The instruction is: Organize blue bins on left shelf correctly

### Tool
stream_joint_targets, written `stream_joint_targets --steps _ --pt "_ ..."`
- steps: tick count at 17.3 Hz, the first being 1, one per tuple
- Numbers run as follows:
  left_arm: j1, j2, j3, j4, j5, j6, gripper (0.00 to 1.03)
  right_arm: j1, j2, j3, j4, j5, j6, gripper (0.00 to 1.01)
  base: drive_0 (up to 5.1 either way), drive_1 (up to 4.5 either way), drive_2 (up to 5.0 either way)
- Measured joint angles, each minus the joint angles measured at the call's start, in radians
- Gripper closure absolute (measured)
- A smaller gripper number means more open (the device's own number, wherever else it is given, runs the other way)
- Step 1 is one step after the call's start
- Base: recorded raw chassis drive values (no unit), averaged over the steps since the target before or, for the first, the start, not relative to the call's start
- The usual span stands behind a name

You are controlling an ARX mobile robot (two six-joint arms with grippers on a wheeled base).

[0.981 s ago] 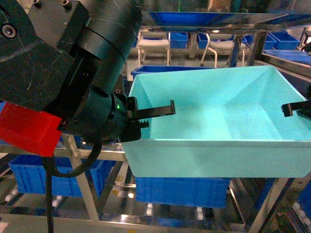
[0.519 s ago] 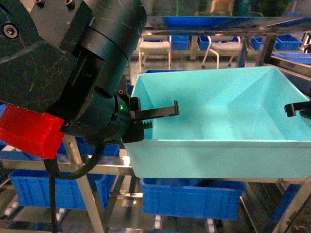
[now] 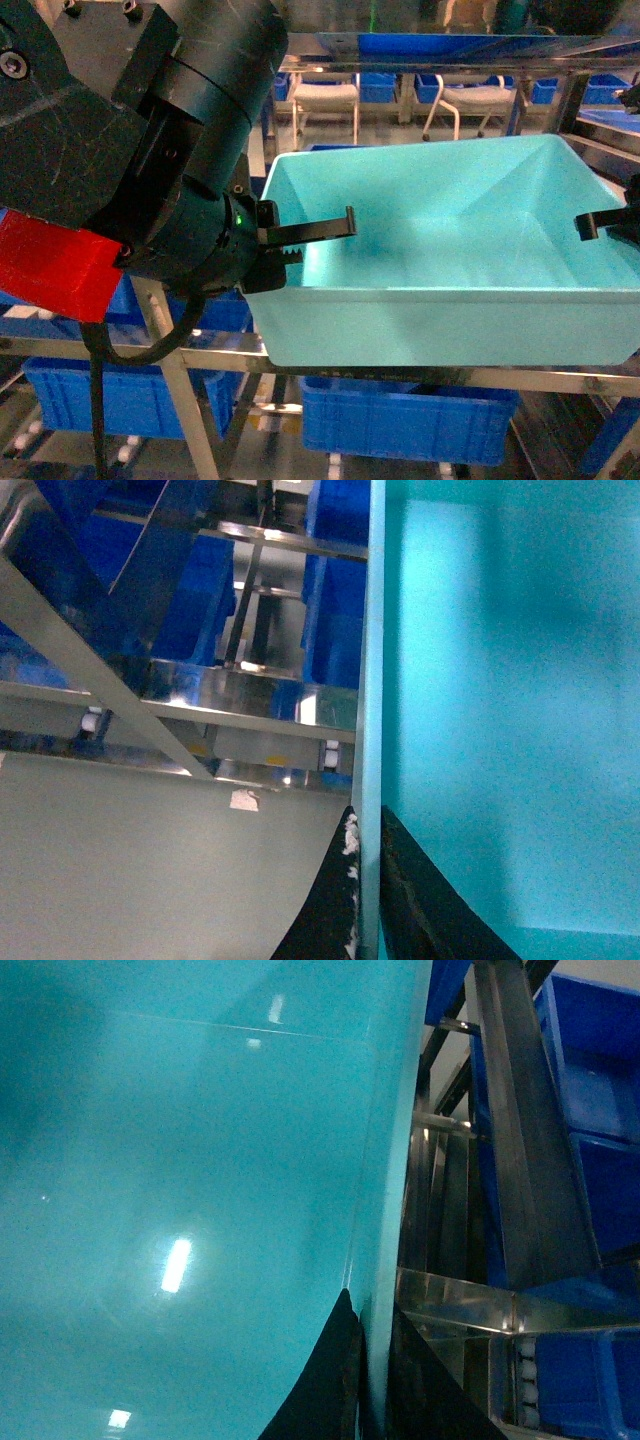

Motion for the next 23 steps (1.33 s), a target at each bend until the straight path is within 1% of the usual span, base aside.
stream_joint_targets --steps 7,8,9,10,13,17,18,19,20,23 --pt "-0.01 0.0 0.0 0.002 -0.002 0.0 1.01 -0.005 0.0 0.001 -0.003 0.003 0.0 0.99 -0.3 -0.31 -0.3" --pt "-0.005 0.044 0.043 -0.016 0.027 0.0 1.01 -0.009 0.036 0.045 -0.05 0.043 0.026 0.99 -0.3 -0.32 -0.3" --pt "0.023 0.151 0.147 -0.032 0.047 0.035 1.01 -0.011 0.135 0.129 -0.115 0.055 0.079 0.99 0.0 0.0 0.0" --pt "0.044 0.216 0.208 -0.053 0.052 0.058 1.01 -0.01 0.202 0.198 -0.182 0.031 0.121 0.99 0.0 0.0 0.0" --pt "0.066 0.304 0.3 -0.088 0.06 0.063 1.01 -0.009 0.301 0.315 -0.249 0.014 0.159 0.99 0.0 0.0 0.0" --pt "0.079 0.37 0.395 -0.126 0.061 0.089 1.01 -0.01 0.397 0.43 -0.322 0.005 0.187 0.99 0.0 0.0 0.0" --pt "0.085 0.396 0.441 -0.149 0.06 0.096 1.01 -0.012 0.428 0.471 -0.353 -0.006 0.196 0.99 0.0 0.0 0.0" --pt "0.092 0.424 0.481 -0.166 0.064 0.105 1.01 -0.015 0.446 0.501 -0.372 -0.012 0.201 0.99 0.0 0.0 0.0" --pt "0.095 0.448 0.516 -0.183 0.066 0.107 1.01 -0.017 0.476 0.545 -0.396 -0.015 0.208 0.99 0.0 0.0 0.0" --pt "0.101 0.543 0.647 -0.25 0.077 0.109 1.01 -0.024 0.569 0.673 -0.465 -0.015 0.211 0.99 0.0 0.0 0.0"
